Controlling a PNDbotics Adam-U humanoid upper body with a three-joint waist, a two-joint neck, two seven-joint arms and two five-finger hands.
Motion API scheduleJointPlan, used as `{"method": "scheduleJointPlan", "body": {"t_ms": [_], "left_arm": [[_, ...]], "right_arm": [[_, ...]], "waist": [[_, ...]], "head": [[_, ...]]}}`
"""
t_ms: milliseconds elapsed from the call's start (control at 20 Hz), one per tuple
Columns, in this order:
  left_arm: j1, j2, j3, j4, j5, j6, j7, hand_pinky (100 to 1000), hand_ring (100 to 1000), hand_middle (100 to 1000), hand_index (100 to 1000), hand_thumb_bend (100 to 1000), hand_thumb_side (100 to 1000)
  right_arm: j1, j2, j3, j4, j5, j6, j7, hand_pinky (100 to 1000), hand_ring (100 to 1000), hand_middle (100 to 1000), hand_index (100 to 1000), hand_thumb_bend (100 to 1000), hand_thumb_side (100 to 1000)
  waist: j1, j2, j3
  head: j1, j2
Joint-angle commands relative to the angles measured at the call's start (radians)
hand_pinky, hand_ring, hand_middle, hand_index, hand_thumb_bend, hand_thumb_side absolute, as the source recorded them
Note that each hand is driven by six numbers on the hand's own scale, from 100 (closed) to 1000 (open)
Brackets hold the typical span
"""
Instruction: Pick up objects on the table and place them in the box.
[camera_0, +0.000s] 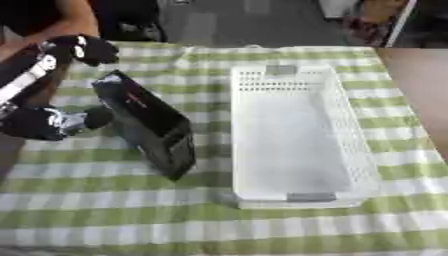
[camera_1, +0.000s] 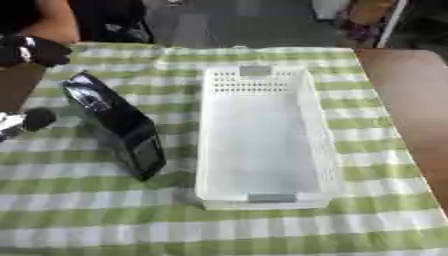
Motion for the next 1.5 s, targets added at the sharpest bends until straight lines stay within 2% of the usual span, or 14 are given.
{"method": "scheduleJointPlan", "body": {"t_ms": [50,350,500,1000,1100,1200,1400,1500], "left_arm": [[-0.007,0.017,0.009,-0.012,0.001,0.000,0.003,770,736,827,831,638,756],[-0.006,0.018,0.009,-0.012,0.000,0.000,0.004,775,735,826,830,639,757],[-0.007,0.019,0.010,-0.012,-0.001,0.002,0.004,829,738,825,831,641,756],[-0.006,0.042,0.004,-0.014,-0.005,-0.003,0.002,826,741,819,835,653,758],[-0.007,0.081,-0.009,-0.018,-0.014,-0.015,-0.004,840,751,810,843,668,763],[-0.017,0.156,-0.033,-0.021,-0.028,-0.038,-0.011,849,760,800,852,684,768],[-0.076,0.350,-0.124,0.014,-0.057,-0.101,-0.031,870,780,777,867,732,780],[-0.114,0.403,-0.168,0.045,-0.089,-0.128,-0.047,874,783,773,870,740,777]], "right_arm": [[-0.007,-0.009,-0.011,-0.011,0.001,-0.001,-0.002,792,832,802,812,105,601],[-0.007,-0.009,-0.011,-0.011,0.001,-0.001,-0.002,792,832,802,812,105,601],[-0.007,-0.009,-0.012,-0.011,0.002,-0.001,-0.002,792,832,801,812,106,601],[-0.006,-0.008,-0.012,-0.011,0.002,-0.001,-0.002,792,832,802,812,106,601],[-0.007,-0.009,-0.011,-0.011,0.002,0.000,-0.002,792,832,802,812,107,601],[-0.007,-0.012,-0.010,-0.011,0.002,0.000,0.000,792,832,801,812,107,602],[-0.005,-0.019,-0.007,-0.011,0.003,0.000,0.004,792,832,802,813,107,602],[-0.003,-0.020,-0.005,-0.011,0.002,0.000,0.006,793,833,802,813,107,601]], "waist": [[0.002,-0.006,-0.001],[0.003,-0.006,-0.001],[0.003,-0.006,-0.001],[0.004,-0.006,-0.003],[0.006,-0.007,-0.005],[0.010,-0.009,-0.006],[0.021,-0.015,-0.010],[0.024,-0.017,-0.011]], "head": [[-0.005,0.001],[-0.006,0.001],[-0.006,0.001],[-0.005,0.001],[-0.005,0.001],[-0.005,0.001],[-0.004,0.001],[-0.002,0.001]]}}
